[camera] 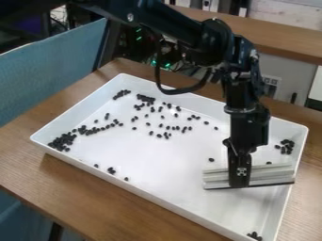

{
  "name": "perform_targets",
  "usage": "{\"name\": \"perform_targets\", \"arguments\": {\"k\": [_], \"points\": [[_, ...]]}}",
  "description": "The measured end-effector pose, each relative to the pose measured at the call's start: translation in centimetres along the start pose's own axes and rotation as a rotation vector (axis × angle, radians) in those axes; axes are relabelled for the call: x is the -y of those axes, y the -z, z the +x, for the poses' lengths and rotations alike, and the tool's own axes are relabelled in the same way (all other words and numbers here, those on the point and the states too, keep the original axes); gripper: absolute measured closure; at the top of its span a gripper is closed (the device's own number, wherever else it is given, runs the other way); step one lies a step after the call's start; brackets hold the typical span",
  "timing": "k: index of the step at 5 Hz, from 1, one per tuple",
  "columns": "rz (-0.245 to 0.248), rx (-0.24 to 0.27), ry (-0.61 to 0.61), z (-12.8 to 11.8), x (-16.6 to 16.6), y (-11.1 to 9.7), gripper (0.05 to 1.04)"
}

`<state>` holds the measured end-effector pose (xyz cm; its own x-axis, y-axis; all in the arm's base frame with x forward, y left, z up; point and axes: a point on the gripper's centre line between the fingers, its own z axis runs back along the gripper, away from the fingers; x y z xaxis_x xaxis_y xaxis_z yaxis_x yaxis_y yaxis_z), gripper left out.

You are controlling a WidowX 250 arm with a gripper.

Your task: Sweep into pile

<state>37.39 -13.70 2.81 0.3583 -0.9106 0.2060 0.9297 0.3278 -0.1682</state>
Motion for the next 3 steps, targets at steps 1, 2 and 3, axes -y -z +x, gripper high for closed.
{"name": "perform_targets", "arguments": {"k": [1,2,3], "points": [[-0.014,-0.001,0.004,0.5,-0.8,0.0,0.702],[-0.016,0.004,-0.028,1.3,-2.3,0.0,0.702],[0.009,0.024,-0.118,1.9,-3.8,-0.4,0.702]]}}
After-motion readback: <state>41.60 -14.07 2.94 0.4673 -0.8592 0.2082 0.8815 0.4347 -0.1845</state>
